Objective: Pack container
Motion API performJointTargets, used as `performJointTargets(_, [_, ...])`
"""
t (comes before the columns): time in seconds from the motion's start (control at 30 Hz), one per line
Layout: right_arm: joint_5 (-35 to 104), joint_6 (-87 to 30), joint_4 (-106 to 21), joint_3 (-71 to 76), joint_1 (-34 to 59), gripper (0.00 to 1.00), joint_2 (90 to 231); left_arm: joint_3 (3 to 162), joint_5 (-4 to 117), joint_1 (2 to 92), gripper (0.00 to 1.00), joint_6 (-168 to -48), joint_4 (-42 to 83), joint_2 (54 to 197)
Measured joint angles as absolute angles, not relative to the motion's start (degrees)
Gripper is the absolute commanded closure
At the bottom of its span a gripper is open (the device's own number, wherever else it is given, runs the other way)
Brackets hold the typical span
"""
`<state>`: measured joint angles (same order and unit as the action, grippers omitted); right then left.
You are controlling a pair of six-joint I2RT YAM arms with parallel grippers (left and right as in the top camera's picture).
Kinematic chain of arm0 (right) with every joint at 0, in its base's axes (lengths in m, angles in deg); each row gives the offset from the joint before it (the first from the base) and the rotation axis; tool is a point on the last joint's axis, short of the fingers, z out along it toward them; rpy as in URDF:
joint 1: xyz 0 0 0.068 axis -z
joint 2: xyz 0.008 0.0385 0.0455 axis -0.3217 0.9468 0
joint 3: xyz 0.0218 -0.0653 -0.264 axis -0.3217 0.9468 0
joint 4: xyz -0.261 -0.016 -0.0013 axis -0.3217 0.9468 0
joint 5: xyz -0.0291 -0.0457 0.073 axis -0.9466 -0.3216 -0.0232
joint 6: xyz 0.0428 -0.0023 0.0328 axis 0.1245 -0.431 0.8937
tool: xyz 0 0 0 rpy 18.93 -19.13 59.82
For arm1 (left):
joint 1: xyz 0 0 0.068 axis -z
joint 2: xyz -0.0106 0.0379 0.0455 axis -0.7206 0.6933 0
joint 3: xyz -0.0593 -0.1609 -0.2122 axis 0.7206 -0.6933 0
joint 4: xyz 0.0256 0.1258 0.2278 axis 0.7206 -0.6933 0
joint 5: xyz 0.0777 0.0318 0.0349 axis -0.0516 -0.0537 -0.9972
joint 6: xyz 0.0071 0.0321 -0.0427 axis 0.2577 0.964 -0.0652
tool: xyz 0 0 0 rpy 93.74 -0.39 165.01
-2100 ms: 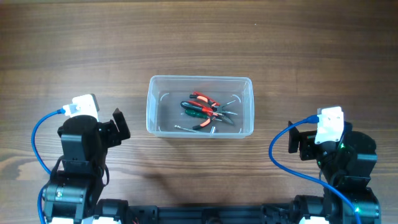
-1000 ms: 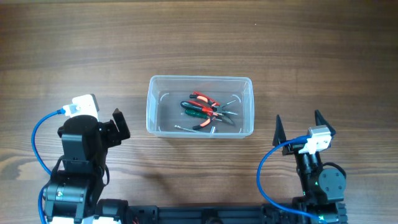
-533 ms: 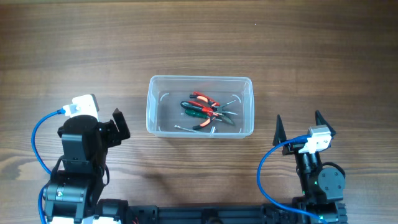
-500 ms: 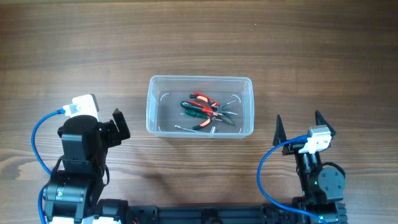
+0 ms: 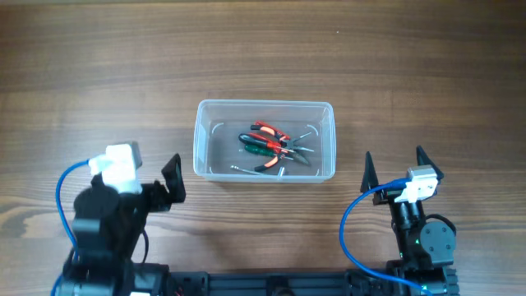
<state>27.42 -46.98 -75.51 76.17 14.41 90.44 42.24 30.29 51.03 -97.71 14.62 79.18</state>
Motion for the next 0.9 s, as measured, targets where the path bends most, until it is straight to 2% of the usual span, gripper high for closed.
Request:
performJointTargets(0.2, [27.4, -47.0, -75.5, 76.2, 14.4, 0.0, 90.4, 22.4, 28.3, 50.1, 0.0, -97.7, 34.9, 58.9])
performJointTargets(0.37, [27.4, -47.0, -75.5, 76.2, 14.4, 0.0, 90.4, 12.1, 26.8, 49.4, 0.0, -97.7, 47.7, 54.4])
performJointTargets(0.53, [27.4, -47.0, -75.5, 76.2, 14.4, 0.0, 90.4, 4.7, 31.0, 49.4, 0.0, -97.7, 48.7, 54.3])
performJointTargets(0.9, [27.4, -47.0, -75.5, 76.2, 14.4, 0.0, 90.4, 4.2, 36.0, 49.4, 0.0, -102.4, 49.9, 54.3])
